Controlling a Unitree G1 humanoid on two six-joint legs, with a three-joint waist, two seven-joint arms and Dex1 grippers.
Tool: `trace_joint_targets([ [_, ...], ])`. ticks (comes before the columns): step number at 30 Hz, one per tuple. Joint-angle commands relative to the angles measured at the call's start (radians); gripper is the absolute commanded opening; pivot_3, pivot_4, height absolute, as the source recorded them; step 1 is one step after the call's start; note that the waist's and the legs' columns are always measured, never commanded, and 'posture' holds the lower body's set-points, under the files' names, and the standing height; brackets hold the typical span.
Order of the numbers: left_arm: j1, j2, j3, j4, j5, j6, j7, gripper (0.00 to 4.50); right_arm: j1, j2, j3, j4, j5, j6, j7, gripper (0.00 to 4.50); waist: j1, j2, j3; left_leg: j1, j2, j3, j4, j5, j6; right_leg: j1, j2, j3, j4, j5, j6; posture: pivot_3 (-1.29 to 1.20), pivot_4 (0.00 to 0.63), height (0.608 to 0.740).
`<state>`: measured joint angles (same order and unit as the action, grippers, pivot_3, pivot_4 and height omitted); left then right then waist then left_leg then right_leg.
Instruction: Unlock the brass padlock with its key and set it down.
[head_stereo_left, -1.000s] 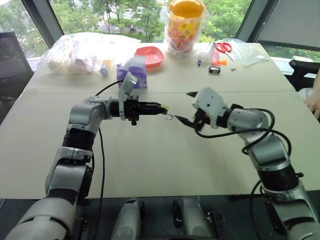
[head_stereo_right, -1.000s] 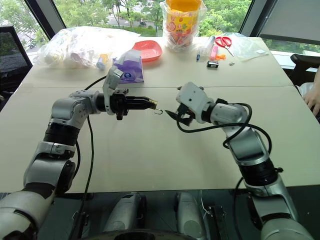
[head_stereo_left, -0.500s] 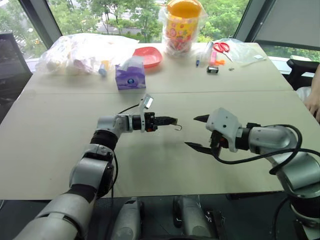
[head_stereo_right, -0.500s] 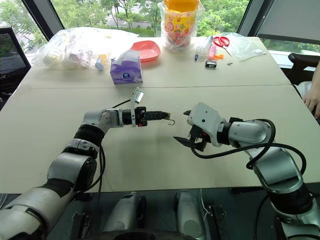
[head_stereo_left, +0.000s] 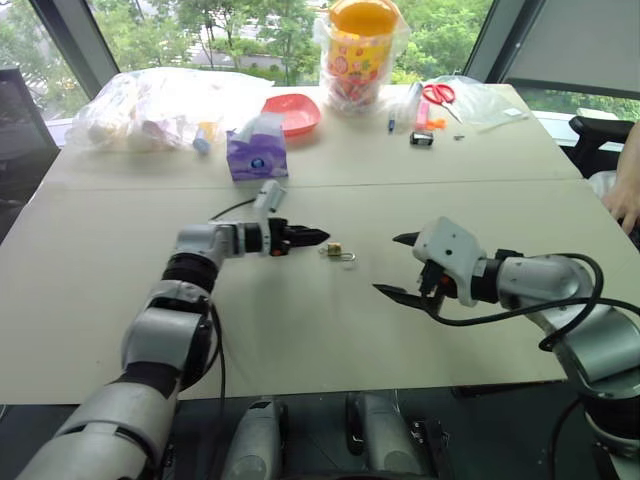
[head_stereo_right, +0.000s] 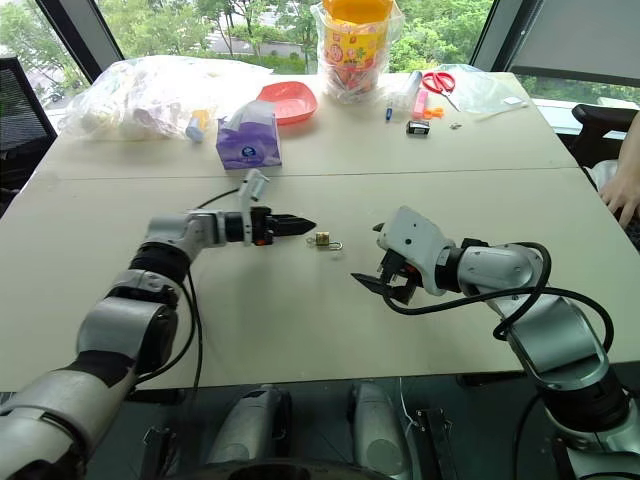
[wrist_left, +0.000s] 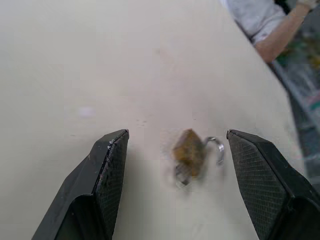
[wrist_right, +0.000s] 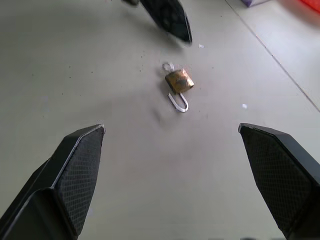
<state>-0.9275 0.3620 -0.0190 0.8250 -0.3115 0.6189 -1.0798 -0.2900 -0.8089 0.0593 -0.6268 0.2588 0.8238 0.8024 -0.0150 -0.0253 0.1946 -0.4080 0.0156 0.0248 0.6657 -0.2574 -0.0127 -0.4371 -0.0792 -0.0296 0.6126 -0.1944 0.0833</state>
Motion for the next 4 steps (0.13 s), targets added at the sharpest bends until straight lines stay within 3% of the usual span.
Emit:
trace_joint_targets([
  [1,0.079,0.065,0.028,-0.242,-0.011,-0.017,0.009,3.23,0.015,-0.012,-0.031,-0.017,0.001,-0.033,-0.012,4.50,0.005,0.000,0.000,0.000,0.000,0.000,0.000,0.000,0.000,0.000,0.000,0.000,0.000,0.000,0.000,0.00,0.150,0.740],
  [4,0.188,0.106,0.073,-0.460,-0.050,0.015,0.055,3.23,0.022,0.008,-0.031,0.014,-0.010,-0.054,-0.043,4.50,0.010,0.000,0.000,-0.002,0.000,0.000,0.000,0.000,0.000,0.000,-0.003,0.000,0.000,0.000,0.000,0.00,0.150,0.740],
])
